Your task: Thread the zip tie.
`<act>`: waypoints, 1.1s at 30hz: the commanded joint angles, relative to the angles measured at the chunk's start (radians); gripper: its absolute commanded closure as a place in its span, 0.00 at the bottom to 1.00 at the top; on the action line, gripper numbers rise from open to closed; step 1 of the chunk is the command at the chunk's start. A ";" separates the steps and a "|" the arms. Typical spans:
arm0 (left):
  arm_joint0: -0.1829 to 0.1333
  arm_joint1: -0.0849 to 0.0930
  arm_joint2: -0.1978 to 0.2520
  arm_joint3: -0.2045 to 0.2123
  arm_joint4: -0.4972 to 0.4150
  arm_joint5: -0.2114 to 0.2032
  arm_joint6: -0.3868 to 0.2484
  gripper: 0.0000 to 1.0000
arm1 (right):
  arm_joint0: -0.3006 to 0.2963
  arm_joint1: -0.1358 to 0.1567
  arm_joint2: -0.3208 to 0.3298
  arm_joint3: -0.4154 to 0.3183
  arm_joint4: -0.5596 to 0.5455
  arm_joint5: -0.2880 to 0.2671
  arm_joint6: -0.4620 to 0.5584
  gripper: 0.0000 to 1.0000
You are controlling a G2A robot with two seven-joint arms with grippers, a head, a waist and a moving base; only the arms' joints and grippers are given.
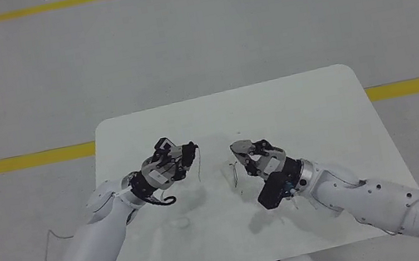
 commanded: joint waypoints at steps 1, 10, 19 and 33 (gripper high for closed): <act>0.000 0.000 0.000 0.000 0.000 0.000 0.000 1.00 | -0.003 0.001 0.004 -0.003 0.004 0.000 -0.004 0.95; 0.000 0.000 0.000 0.000 0.000 0.000 0.000 1.00 | -0.003 0.001 0.004 -0.003 0.004 0.000 -0.004 0.00; 0.000 0.000 0.000 0.000 0.000 0.000 0.000 1.00 | -0.051 0.008 0.093 -0.001 0.092 -0.009 -0.056 0.00; 0.000 0.000 0.000 0.000 0.000 0.000 0.000 1.00 | -0.165 0.052 0.281 -0.003 0.226 -0.086 -0.170 0.00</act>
